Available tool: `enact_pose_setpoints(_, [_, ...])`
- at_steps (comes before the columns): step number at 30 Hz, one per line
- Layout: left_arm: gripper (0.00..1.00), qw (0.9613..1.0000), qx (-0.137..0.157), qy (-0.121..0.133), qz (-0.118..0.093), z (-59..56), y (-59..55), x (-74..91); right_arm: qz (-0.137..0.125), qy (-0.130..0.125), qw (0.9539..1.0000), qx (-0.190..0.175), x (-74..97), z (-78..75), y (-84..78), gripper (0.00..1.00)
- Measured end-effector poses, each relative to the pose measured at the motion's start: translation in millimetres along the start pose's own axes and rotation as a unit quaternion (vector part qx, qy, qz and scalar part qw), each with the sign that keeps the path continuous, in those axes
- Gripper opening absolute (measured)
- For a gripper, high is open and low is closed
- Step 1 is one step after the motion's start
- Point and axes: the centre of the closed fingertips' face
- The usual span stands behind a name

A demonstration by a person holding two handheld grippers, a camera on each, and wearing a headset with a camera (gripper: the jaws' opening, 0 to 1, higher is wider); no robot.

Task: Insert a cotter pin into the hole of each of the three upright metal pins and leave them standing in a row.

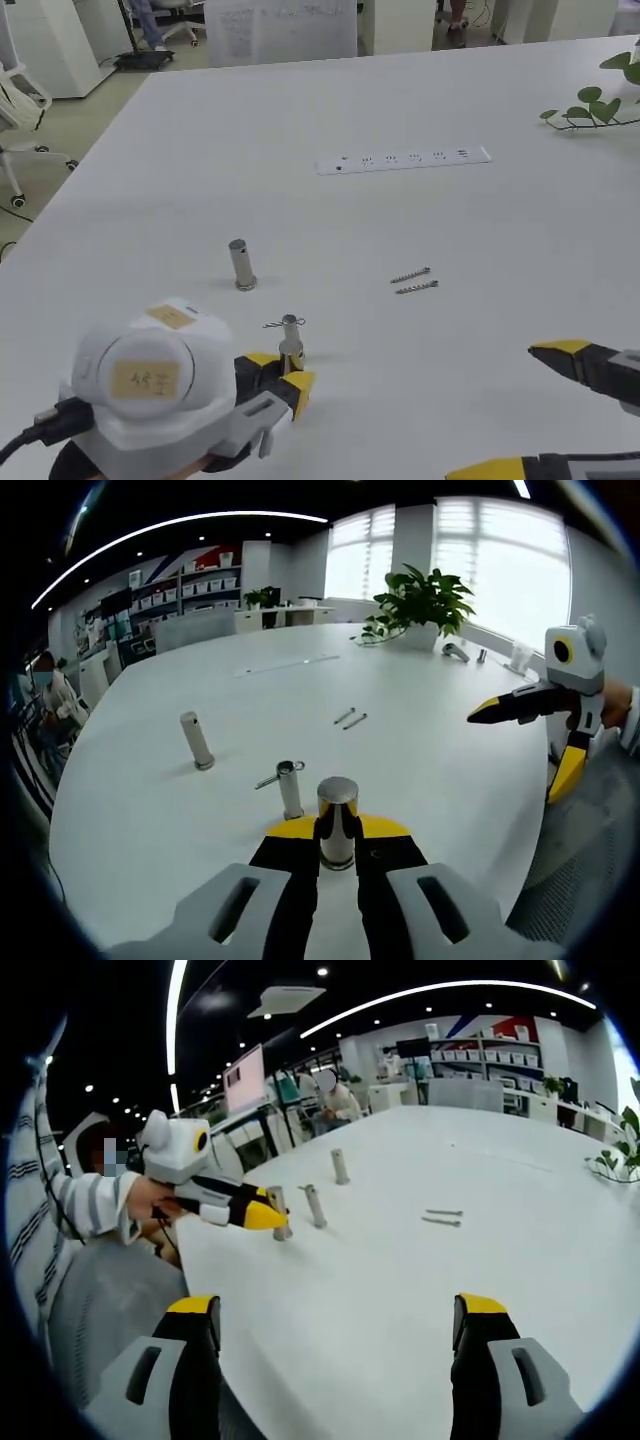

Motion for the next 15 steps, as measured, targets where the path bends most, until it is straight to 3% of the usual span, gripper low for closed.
enact_pose_setpoints(15, [0.11, 1.0000, -0.003, -0.003, 0.005, -7.2, -9.8, -16.5, 0.005, 0.000, 1.0000, 0.000, 0.2, -0.4, -2.5, 0.97])
Point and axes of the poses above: the centre of the closed fingertips' face, and the gripper's own axes: x roughly backward along the fingers, z roughly to its left, y roughly out of its top, and after that the axes turned 7 degrees about z, right-handed
